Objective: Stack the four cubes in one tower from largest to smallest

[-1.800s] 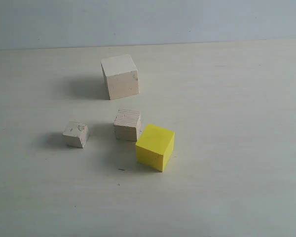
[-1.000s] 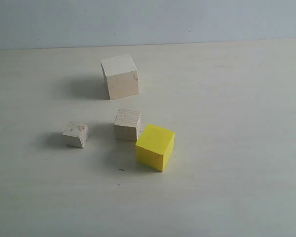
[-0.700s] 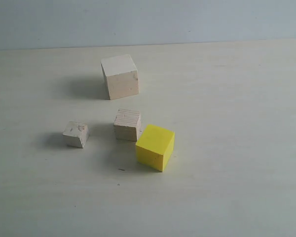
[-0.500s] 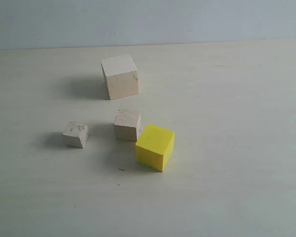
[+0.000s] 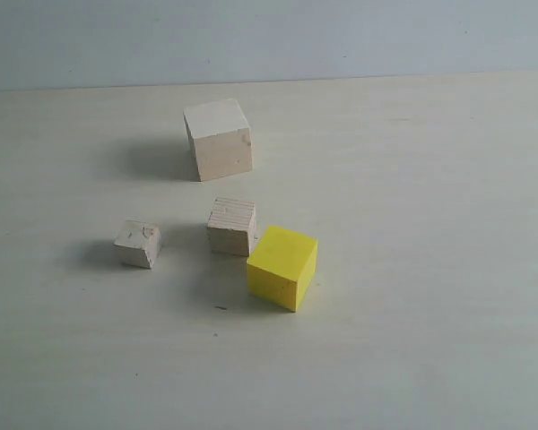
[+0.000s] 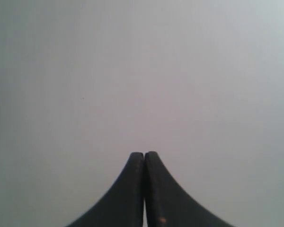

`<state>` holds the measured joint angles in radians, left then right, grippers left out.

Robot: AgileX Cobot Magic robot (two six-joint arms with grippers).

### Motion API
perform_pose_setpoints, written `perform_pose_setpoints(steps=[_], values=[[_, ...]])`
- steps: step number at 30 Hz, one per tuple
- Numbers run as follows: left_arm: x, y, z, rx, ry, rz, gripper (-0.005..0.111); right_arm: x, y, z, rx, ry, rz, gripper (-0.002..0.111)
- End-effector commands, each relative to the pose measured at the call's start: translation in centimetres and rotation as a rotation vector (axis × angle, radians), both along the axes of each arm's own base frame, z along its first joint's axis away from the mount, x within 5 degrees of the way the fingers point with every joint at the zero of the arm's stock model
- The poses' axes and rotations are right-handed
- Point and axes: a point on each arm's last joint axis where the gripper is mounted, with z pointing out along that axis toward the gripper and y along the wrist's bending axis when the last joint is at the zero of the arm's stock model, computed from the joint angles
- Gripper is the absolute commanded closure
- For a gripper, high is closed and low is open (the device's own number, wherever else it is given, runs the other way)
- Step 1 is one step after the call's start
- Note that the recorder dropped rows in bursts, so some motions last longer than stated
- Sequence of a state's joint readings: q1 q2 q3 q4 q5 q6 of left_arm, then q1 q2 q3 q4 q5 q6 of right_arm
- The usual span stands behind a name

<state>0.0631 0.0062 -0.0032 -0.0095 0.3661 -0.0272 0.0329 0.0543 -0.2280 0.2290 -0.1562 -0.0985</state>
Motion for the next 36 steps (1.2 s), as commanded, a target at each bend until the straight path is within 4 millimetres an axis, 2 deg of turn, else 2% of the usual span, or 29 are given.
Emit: perform_pose_setpoints(steps=[1,4,8,11,14,16,17,21,26,30,36], values=[[0.0,0.0,0.0,-0.014,-0.016,-0.002,0.107,1.1,0.3,3.0,-0.017,0.135,0.03,0.108],[0.0,0.0,0.0,-0.014,-0.016,-0.002,0.107,2.7,0.7,4.6,-0.037,0.278,0.057,0.108],[0.0,0.0,0.0,-0.014,-0.016,-0.002,0.107,5.1,1.3,5.8,-0.079,0.453,0.113,0.108],[0.0,0.0,0.0,-0.014,-0.016,-0.002,0.107,7.1,2.6,6.1,-0.126,0.596,0.249,0.108],[0.0,0.0,0.0,-0.014,-0.016,-0.002,0.107,9.2,5.2,6.4,-0.24,0.629,0.524,0.108],[0.0,0.0,0.0,-0.014,-0.016,-0.002,0.107,10.4,6.2,6.7,-0.218,0.574,0.622,0.108],[0.0,0.0,0.0,-0.014,-0.016,-0.002,0.107,10.9,6.3,6.8,-0.14,0.562,0.646,0.108],[0.0,0.0,0.0,-0.014,-0.016,-0.002,0.107,11.6,6.5,7.1,0.003,0.555,0.676,0.108],[0.0,0.0,0.0,-0.014,-0.016,-0.002,0.107,11.6,6.5,7.2,0.027,0.548,0.684,0.108],[0.0,0.0,0.0,-0.014,-0.016,-0.002,0.107,12.1,6.1,7.2,0.043,0.544,0.627,0.108],[0.0,0.0,0.0,-0.014,-0.016,-0.002,0.107,14.8,5.5,5.5,-0.02,0.606,0.515,0.108]])
